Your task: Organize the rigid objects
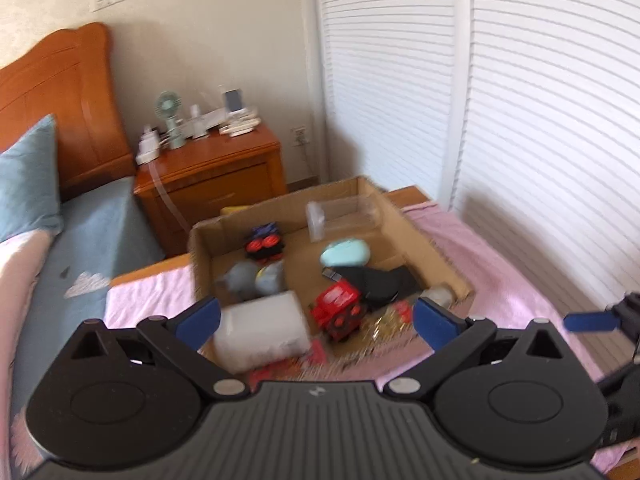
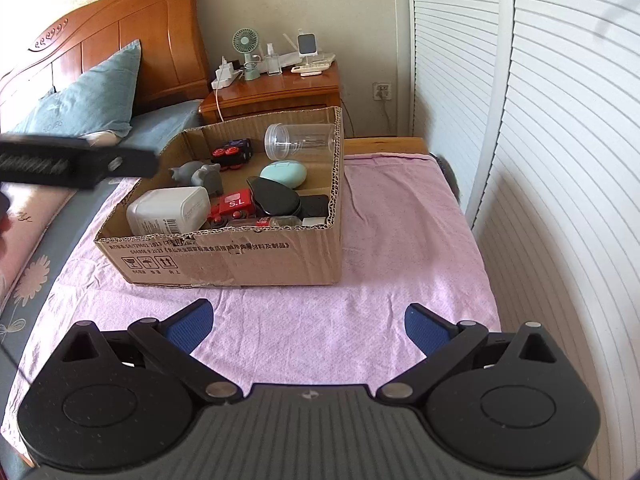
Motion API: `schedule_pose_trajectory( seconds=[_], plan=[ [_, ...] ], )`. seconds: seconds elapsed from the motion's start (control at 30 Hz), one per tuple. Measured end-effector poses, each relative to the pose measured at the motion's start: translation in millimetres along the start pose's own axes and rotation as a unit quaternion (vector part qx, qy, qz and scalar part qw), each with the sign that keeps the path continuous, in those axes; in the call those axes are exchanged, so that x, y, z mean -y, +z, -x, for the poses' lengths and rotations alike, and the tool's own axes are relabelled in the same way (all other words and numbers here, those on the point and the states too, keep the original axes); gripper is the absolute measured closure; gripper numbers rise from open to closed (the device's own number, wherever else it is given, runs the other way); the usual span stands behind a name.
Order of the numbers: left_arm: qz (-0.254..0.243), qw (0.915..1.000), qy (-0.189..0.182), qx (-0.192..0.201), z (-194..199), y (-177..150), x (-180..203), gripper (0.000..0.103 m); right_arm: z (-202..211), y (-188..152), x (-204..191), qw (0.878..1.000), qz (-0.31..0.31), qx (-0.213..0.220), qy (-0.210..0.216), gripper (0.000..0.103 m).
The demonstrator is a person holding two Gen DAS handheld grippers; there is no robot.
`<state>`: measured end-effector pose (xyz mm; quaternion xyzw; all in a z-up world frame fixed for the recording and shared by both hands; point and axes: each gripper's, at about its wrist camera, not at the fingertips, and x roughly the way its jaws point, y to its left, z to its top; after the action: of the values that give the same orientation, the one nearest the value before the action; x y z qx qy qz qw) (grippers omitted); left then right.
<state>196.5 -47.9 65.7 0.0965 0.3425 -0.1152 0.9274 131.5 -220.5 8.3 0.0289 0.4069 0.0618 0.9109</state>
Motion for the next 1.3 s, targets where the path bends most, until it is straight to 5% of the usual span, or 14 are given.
schedule_pose_trajectory(
  seconds=[0.4, 1.3],
  plan=[
    [0.086, 0.9938, 0.063, -0.032, 41, -69, 12, 0.001, 22, -11, -25, 0.999, 0.006, -0.014, -0.036, 0.0],
    [0.107, 0.99, 0.083, -0.039, 53, -83, 7, 0.001, 35, -12, -37, 0.999, 0.01, -0.01, -0.042, 0.0]
  ],
)
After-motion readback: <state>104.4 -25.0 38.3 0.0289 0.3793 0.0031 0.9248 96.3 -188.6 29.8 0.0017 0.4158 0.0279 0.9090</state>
